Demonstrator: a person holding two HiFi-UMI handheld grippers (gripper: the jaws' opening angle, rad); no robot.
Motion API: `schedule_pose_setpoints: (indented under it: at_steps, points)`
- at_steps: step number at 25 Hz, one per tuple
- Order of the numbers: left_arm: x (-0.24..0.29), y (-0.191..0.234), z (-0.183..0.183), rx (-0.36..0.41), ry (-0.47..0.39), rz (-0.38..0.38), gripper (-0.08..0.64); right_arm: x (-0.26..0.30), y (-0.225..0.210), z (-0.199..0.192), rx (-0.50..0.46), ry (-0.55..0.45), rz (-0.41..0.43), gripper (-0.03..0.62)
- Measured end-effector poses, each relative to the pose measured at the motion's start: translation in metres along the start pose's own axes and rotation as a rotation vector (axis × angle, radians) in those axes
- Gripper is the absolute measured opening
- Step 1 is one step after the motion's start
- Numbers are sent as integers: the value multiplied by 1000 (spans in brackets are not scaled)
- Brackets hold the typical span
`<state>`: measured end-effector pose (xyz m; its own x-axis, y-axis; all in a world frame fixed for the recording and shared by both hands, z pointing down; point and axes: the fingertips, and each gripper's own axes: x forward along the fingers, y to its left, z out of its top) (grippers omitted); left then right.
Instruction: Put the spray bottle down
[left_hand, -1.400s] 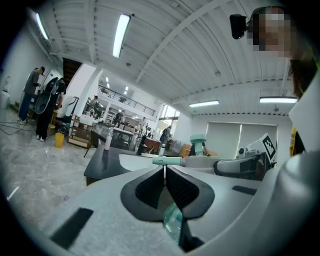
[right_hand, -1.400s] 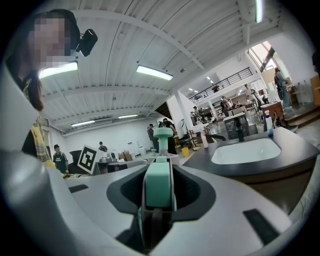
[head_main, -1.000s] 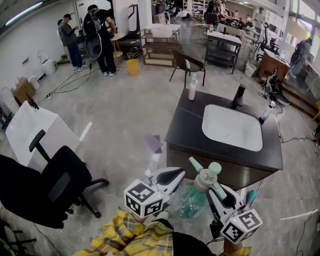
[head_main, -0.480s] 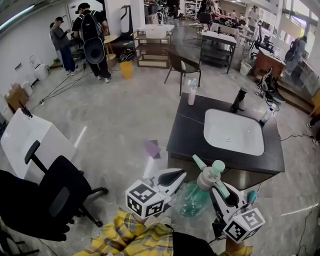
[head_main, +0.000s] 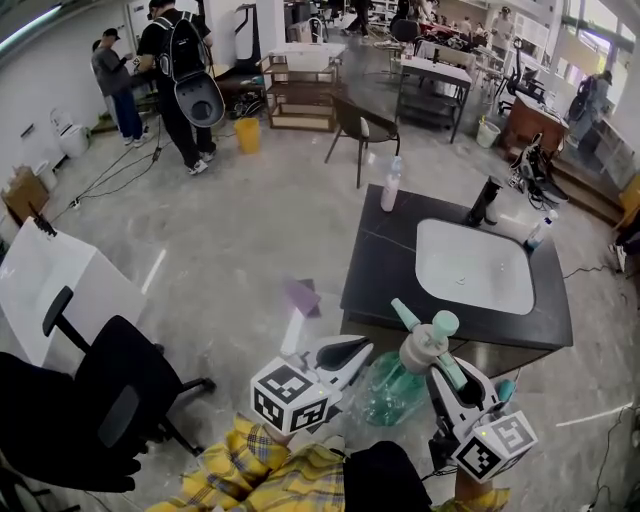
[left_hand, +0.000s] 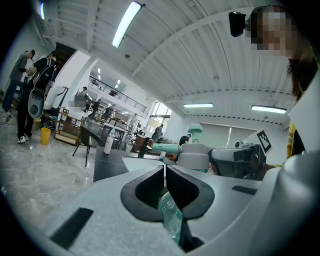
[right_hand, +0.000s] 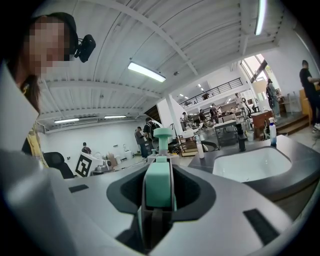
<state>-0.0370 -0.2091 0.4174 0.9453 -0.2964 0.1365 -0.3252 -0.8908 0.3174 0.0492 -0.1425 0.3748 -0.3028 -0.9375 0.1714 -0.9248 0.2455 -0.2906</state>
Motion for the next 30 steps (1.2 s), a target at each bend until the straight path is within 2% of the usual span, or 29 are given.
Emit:
schedule_pose_setpoints:
  at_steps: [8,14,23,30]
  points:
    - [3,22,9,-9,-22,1,10,27,-3,16,-39,-5,-7,114]
    - [17,38,19,-6,-32,10,11,47,-22,32,-43,-21,-14,114]
    - [60,64,42,-5,-44,14,10,83,-57,59,-57,-43,18,114]
    - [89,90,66,0,-47,46,10,114,-87,82,-45,-48,53,114]
